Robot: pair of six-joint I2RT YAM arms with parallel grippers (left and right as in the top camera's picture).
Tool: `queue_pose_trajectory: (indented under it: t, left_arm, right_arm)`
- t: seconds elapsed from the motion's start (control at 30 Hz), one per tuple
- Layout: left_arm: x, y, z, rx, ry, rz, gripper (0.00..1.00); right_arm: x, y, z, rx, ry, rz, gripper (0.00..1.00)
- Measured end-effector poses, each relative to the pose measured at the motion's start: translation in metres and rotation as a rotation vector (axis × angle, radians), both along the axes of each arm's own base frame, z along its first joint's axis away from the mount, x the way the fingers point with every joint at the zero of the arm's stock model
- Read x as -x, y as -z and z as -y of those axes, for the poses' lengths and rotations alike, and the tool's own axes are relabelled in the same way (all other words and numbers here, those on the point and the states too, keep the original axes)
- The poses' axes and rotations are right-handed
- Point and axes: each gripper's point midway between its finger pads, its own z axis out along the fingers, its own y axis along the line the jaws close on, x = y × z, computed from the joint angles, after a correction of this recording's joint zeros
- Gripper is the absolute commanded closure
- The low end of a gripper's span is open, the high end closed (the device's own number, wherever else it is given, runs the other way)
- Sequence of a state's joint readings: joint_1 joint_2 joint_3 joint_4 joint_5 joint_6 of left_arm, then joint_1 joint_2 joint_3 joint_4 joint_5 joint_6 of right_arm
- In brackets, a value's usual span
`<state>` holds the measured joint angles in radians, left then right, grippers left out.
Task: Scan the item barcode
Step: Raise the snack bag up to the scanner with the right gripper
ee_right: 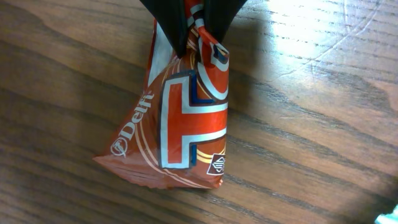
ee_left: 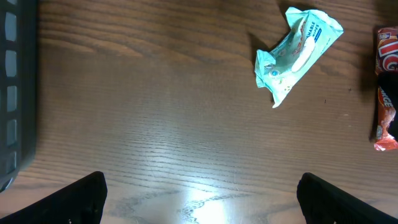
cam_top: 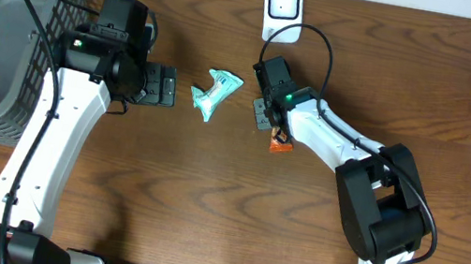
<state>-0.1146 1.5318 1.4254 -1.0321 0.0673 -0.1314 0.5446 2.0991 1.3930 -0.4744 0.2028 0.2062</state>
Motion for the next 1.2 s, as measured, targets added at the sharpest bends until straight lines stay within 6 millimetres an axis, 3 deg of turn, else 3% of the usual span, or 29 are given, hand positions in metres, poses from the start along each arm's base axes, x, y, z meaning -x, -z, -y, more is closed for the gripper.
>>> queue_pose_trajectory:
  t: [0.5,0.73,0.87,1.1,1.2]
  left_arm:
    - [0.000,0.000,0.000,0.000,0.000,0.000,0.02]
    - [0.000,0.000,0.000,0.000,0.000,0.000,0.02]
    - [0.000,0.000,0.000,0.000,0.000,0.000,0.02]
    - [0.000,0.000,0.000,0.000,0.000,-0.002,0.02]
    - [0.000,0.000,0.000,0.000,0.000,-0.001,0.02]
  right_arm:
    - [-0.004,-0.003,0.008,-0.171,0.084,-0.076,0.99]
    - [-0.013,-0.020,0.006,-0.238,0.082,-0.043,0.99]
    - [-0.042,-0.058,-0.006,-0.320,0.061,0.115,0.99]
    - [-0.104,-0.151,-0.018,-0.429,0.047,0.537,0.99]
    - [-0.115,-0.172,-0.017,-0.425,0.035,0.641,0.99]
